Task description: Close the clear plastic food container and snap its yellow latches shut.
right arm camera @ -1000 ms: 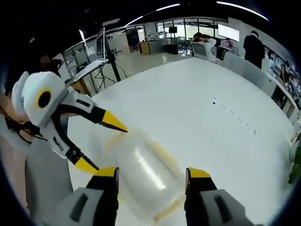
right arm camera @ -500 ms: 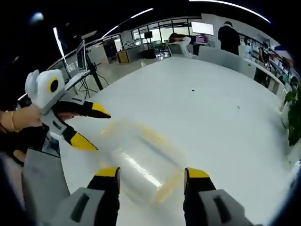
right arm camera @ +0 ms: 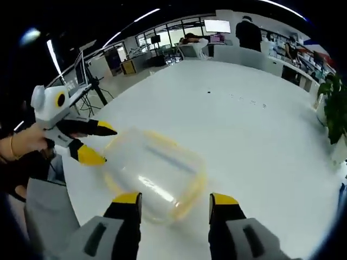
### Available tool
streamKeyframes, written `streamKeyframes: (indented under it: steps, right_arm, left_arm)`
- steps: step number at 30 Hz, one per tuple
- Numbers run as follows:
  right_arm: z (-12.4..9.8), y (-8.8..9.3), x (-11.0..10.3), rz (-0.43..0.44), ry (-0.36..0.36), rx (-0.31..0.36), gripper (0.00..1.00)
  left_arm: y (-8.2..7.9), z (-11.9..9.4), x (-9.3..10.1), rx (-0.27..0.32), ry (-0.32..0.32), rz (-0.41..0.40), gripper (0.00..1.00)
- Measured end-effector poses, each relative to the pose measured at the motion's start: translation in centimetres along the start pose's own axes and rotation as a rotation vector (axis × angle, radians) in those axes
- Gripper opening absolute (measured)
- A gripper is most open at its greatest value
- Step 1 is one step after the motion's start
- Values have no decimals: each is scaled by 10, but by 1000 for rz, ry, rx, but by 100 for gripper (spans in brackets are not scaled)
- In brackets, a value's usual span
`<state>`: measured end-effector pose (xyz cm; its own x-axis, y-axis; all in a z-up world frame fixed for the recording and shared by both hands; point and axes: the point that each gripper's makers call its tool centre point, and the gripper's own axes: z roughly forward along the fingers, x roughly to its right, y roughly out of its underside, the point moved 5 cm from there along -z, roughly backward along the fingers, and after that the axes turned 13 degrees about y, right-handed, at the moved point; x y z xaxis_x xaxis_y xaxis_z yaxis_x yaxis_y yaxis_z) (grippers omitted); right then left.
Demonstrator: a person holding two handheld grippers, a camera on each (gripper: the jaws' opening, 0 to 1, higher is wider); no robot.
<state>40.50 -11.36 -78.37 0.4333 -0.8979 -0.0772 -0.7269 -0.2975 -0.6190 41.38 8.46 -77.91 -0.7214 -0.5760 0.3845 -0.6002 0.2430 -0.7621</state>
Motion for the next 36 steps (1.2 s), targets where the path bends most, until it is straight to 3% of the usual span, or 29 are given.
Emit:
streamKeyframes:
  steps: [5,6,13,31,32,33,36]
  right_arm:
    - [3,0,-1,40,-23,0,47]
    - [4,0,-2,53,-34,-1,47]
    - [7,0,-5,111,-62,-6,46]
    - [13,-5,-8,199,-33,-70,41]
    - [9,-3,-13,272,-41,-97,41]
    - [10,-4,-9,219,-41,-82,41]
    - [9,-6,-10,211,-41,-90,41]
  left_arm:
    - [9,4,-1,-24,13,-49,46]
    - [9,5,-1,0,7,-94,46]
    - [11,8,-1,14,37,-187,44]
    - [6,15,0,-16,-7,-219,42]
    - [6,16,-1,-23,-15,-220,42]
    - [6,17,-2,-24,-11,-218,42]
    - [6,17,-2,-28,-14,-224,42]
